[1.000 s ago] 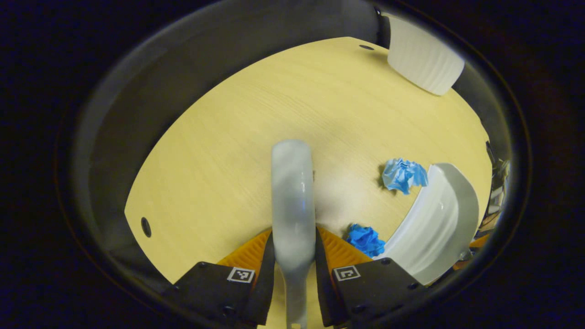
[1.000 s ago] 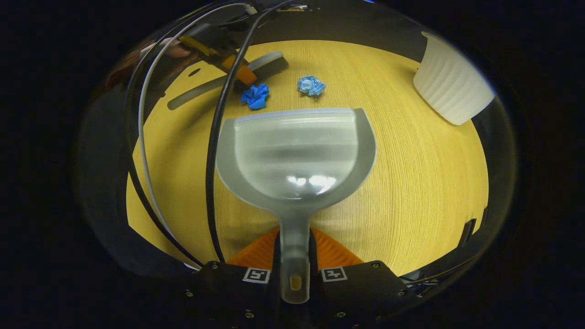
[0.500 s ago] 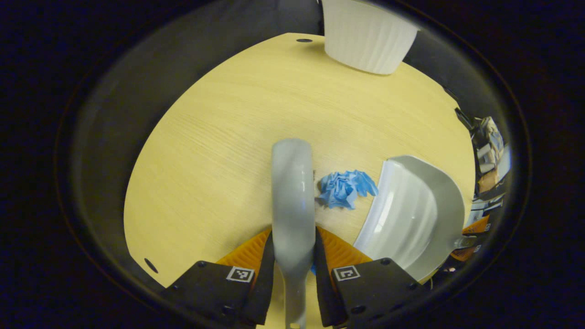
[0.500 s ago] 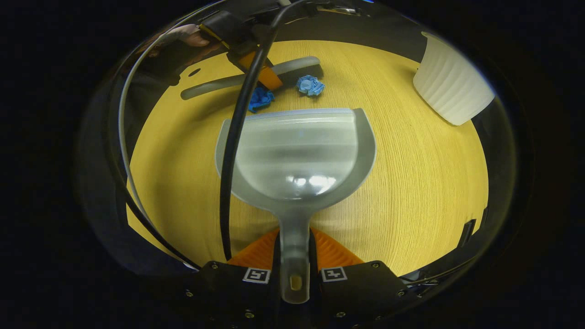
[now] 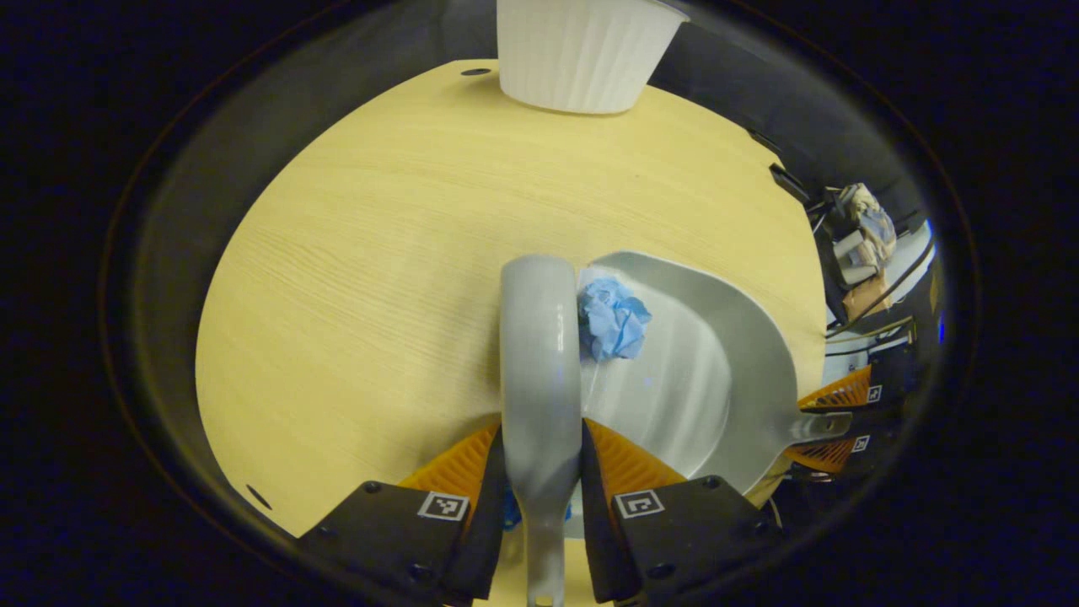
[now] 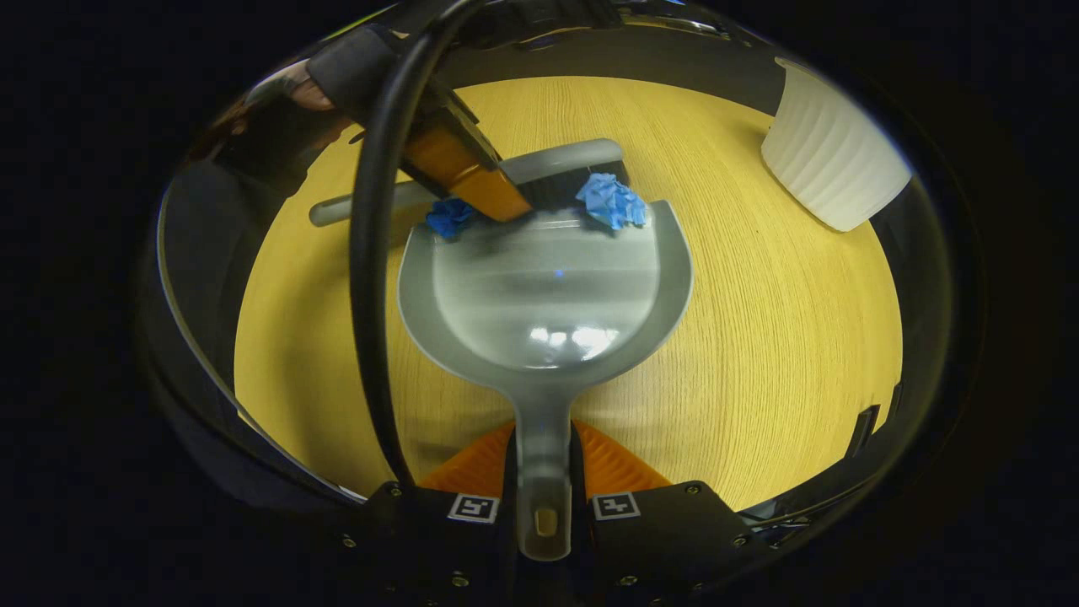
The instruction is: Pick up the small broom and dustpan from the desktop, sweep the trash into the dustpan with the broom, and then empty the trash into the garbage bin.
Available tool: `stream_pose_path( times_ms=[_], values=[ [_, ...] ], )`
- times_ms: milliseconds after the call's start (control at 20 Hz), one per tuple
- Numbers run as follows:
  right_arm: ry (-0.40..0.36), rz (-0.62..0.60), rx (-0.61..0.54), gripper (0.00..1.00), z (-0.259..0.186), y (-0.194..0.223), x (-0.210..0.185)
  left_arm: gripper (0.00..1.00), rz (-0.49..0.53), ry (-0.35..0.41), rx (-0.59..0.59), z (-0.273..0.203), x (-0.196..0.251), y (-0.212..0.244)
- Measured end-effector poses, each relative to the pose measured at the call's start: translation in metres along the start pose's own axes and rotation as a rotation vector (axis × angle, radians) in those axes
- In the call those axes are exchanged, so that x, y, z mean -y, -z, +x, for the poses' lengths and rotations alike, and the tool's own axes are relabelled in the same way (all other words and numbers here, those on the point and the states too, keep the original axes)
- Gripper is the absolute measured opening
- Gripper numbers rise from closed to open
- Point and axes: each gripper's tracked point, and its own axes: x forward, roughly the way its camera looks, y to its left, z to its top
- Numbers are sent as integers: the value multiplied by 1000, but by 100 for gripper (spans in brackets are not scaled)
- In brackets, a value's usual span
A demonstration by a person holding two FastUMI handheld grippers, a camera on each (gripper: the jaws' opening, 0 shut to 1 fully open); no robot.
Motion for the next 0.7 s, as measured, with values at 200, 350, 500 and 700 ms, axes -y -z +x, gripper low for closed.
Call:
stream_pose_path(
  times_ms=[200,350,500,700],
  values=[
    [-2,-3,11,26,2,-2,1,47,-74,40,5,0,18,7],
    [1,1,24,26,6,-2,2,49,-93,42,23,-20,17,5],
    [4,12,28,26,6,0,4,49,-100,-16,52,-32,0,-1],
    [2,24,26,26,3,-4,4,48,-168,-35,114,-56,-26,-14]
  ],
)
